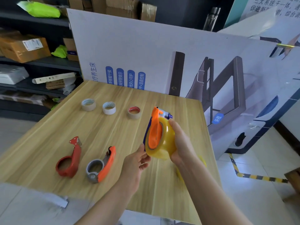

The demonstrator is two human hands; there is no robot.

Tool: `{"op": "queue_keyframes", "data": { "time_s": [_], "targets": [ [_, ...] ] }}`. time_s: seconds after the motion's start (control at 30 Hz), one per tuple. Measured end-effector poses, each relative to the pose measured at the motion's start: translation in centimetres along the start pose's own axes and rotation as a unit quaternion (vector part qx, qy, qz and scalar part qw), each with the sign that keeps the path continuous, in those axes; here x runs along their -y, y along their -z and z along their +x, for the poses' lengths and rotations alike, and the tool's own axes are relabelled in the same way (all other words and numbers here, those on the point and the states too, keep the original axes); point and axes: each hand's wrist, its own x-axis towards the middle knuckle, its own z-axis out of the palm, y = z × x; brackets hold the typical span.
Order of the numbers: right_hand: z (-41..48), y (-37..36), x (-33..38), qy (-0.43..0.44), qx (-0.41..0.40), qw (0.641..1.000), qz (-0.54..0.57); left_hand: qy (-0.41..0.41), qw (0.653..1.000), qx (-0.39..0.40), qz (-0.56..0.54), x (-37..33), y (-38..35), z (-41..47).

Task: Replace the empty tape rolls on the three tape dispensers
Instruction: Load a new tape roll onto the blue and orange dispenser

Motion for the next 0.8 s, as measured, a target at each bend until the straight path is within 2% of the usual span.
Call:
{"op": "queue_keyframes", "data": {
  "time_s": [0.07,0.2,0.47,0.6,0.8],
  "targets": [
    [0.1,0.5,-1.5,-0.021,-0.018,0.999,-0.038,0.034,0.999,-0.024,0.019,1.2,0.4,-0.2],
    [0.8,1.3,-4.9,-0.068,-0.024,0.991,-0.114,0.138,0.989,-0.053,-0.012,3.4,1.7,-0.4],
    [2.7,2.4,-11.6,-0.189,0.000,0.976,-0.107,0.270,0.960,-0.072,-0.013,8.4,6.6,1.3],
    [3.1,3.4,-13.9,-0.207,-0.004,0.971,-0.118,0.317,0.946,-0.065,-0.002,10.8,8.2,2.4],
    [4.4,3.9,-15.8,-0.213,0.005,0.966,-0.147,0.339,0.938,-0.070,0.016,12.3,9.0,3.9]
  ]
}}
